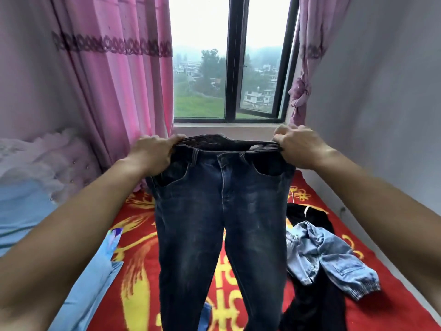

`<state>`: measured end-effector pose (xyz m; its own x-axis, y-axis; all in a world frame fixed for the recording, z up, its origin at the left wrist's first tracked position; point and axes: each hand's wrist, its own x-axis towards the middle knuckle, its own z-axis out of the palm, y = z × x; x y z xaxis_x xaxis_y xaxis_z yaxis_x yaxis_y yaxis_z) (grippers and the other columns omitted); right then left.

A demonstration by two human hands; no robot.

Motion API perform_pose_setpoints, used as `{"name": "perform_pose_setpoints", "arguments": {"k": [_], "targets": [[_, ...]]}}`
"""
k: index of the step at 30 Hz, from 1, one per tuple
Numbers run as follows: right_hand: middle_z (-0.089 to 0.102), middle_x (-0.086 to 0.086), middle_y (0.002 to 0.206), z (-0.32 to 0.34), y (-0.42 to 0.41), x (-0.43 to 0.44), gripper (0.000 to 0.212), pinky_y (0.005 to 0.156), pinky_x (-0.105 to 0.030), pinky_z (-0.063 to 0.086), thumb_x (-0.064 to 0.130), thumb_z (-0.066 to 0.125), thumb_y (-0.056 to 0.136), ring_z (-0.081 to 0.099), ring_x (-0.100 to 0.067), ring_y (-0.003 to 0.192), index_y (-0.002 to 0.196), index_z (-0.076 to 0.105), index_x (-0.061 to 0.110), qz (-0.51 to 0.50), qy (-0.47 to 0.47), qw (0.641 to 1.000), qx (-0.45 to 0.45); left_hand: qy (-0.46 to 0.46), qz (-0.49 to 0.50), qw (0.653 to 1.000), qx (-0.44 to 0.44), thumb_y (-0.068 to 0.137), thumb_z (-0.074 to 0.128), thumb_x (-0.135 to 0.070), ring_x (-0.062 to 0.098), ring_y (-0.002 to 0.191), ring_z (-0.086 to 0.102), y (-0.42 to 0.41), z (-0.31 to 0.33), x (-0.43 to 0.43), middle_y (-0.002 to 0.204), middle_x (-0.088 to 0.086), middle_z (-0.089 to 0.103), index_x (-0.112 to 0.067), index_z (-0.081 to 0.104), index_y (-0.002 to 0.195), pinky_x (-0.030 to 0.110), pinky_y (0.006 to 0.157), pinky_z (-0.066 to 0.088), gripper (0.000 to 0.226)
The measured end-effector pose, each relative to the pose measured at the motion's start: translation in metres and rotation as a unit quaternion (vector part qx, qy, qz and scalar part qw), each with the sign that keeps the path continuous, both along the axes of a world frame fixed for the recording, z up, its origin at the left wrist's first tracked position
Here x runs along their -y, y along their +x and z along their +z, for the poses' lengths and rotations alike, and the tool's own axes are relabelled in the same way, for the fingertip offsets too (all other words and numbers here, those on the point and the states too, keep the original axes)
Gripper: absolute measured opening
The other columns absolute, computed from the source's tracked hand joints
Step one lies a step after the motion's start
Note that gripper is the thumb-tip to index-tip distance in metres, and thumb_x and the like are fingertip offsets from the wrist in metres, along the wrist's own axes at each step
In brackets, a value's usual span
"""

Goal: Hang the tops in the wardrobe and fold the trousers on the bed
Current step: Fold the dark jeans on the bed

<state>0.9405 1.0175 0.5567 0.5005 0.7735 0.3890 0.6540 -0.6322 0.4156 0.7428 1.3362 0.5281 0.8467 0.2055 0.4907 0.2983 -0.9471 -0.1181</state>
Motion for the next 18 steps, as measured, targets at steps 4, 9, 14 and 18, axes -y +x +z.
{"name": "perform_pose_setpoints", "arguments": {"k": [4,9,14,18], "targets": [[0.070,-0.013,0.113,-0.025,-0.016,0.007,0.044,0.077,-0.042,0.051,0.019,0.044,0.096,0.067,-0.035,0.097,0.140,0.044,0.026,0.021,-0.008,0.992,-0.121,-0.025,-0.059,0.998,0.004,0.095,0.042,-0.062,0.035,0.093,0.067,-0.013,-0.032,-0.005,0.103,0.013,0.072,-0.034,0.048,0.135,0.042,0.084,0.048,0.049],[0.069,0.001,0.079,-0.082,-0.026,0.011,0.070,0.061,-0.033,0.040,0.098,0.040,0.066,0.065,-0.028,0.076,0.084,0.052,0.031,0.051,-0.054,0.984,-0.161,-0.042,-0.094,0.995,-0.009,0.075,0.033,-0.083,0.032,0.083,0.068,-0.021,-0.084,-0.009,0.082,0.007,0.073,-0.030,0.067,0.095,0.036,0.075,0.042,0.066],[0.072,0.001,0.094,-0.153,-0.021,-0.008,0.073,0.065,-0.031,0.041,0.092,0.038,0.074,0.069,-0.026,0.092,0.095,0.070,0.030,0.011,-0.178,0.968,-0.175,-0.057,-0.068,0.985,-0.148,0.070,0.019,-0.087,0.033,0.081,0.065,-0.022,-0.159,-0.002,0.077,0.008,0.068,-0.025,0.047,0.071,0.033,0.062,0.034,0.068],[0.068,0.001,0.092,-0.207,-0.011,-0.009,0.074,0.065,-0.031,0.044,0.091,0.040,0.076,0.067,-0.025,0.093,0.096,0.069,0.026,-0.026,-0.248,0.926,-0.284,-0.063,-0.049,0.964,-0.255,0.050,0.016,-0.099,0.031,0.080,0.067,-0.023,-0.219,0.004,0.077,0.005,0.066,-0.027,0.046,0.082,0.031,0.058,0.035,0.085]]}}
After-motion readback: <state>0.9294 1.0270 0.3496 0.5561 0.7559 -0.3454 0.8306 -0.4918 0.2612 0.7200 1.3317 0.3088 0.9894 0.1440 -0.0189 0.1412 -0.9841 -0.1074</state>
